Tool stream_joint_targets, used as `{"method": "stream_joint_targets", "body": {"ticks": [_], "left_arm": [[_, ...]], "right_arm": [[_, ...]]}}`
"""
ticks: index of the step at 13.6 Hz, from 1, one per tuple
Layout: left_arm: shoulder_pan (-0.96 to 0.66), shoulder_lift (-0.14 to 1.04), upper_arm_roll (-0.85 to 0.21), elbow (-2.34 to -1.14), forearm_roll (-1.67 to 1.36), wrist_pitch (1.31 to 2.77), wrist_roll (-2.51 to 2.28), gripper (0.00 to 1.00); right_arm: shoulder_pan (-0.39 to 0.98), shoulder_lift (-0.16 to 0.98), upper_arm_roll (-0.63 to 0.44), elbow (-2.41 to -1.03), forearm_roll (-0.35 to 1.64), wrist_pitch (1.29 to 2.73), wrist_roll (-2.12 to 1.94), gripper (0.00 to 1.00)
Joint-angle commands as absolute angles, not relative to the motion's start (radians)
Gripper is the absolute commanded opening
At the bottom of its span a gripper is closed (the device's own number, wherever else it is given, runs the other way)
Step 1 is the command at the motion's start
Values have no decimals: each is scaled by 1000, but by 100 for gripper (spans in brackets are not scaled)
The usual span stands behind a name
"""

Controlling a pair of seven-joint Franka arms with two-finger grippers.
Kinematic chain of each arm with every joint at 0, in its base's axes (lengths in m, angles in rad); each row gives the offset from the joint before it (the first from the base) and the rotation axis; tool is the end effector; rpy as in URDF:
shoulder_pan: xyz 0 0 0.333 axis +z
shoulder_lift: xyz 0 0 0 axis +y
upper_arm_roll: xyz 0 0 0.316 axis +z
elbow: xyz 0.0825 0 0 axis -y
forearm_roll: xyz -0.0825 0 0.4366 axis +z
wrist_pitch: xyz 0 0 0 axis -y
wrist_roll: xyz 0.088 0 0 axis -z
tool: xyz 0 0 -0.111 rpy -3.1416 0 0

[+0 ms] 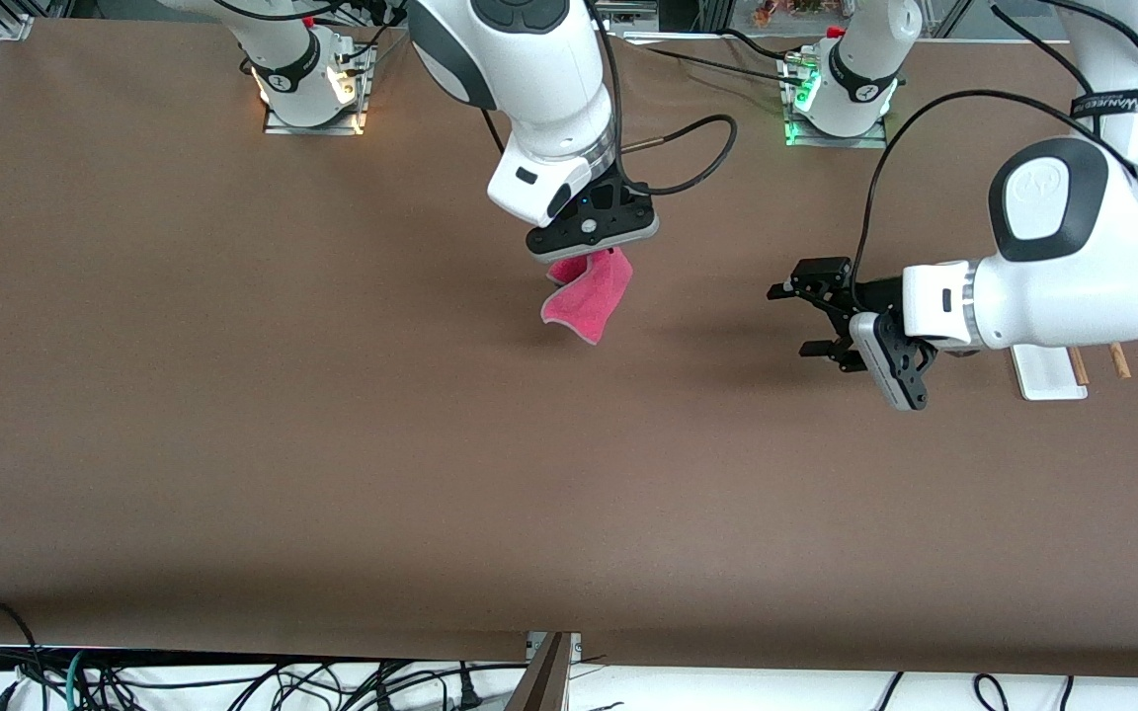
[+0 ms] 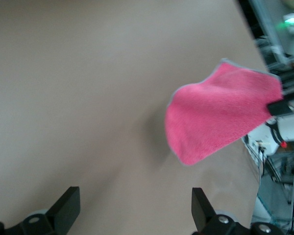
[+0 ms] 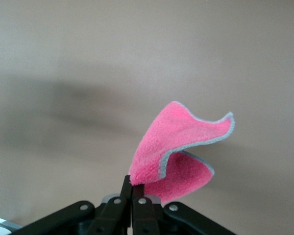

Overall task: Pass towel and hang on rack
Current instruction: 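Raise the towel with the right gripper while the left gripper approaches it, then close the left gripper on the hanging towel below the right gripper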

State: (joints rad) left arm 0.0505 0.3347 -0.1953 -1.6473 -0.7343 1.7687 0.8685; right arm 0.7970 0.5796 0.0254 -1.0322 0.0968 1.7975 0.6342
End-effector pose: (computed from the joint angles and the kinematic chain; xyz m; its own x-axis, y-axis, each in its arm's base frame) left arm 0.6727 -0.1480 0.4078 0.7518 -0.5667 0.3370 -0.6285 -0.4613 0.6263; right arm 0.5348 0.5797 0.5245 0.9836 0.1603 0.0823 0.1737 -0.9648 -0.1976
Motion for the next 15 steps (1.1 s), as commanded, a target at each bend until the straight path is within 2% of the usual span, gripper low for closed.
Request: {"method": "stream_joint_targets", "body": {"ticks": [1, 4, 6, 10, 15], "left_arm": [[77, 350, -198, -1719, -872, 1782, 1185, 100], [68, 357, -199, -1860, -1041, 1899, 1530, 100], [60, 365, -199, -1936, -1162, 1925, 1706, 100], [19, 402, -232, -2020, -1379, 2011, 1955, 100], [-86, 410, -236, -2101, -1632, 2039, 2124, 100]], "right_arm": [[804, 572, 20, -1026, 83, 1812, 657, 0], [804, 572, 20, -1026, 83, 1812, 657, 0], [804, 572, 20, -1026, 83, 1812, 657, 0], [802, 571, 18, -1020, 83, 1812, 655, 0], [802, 569, 17, -1020, 83, 1827, 655, 0]]}}
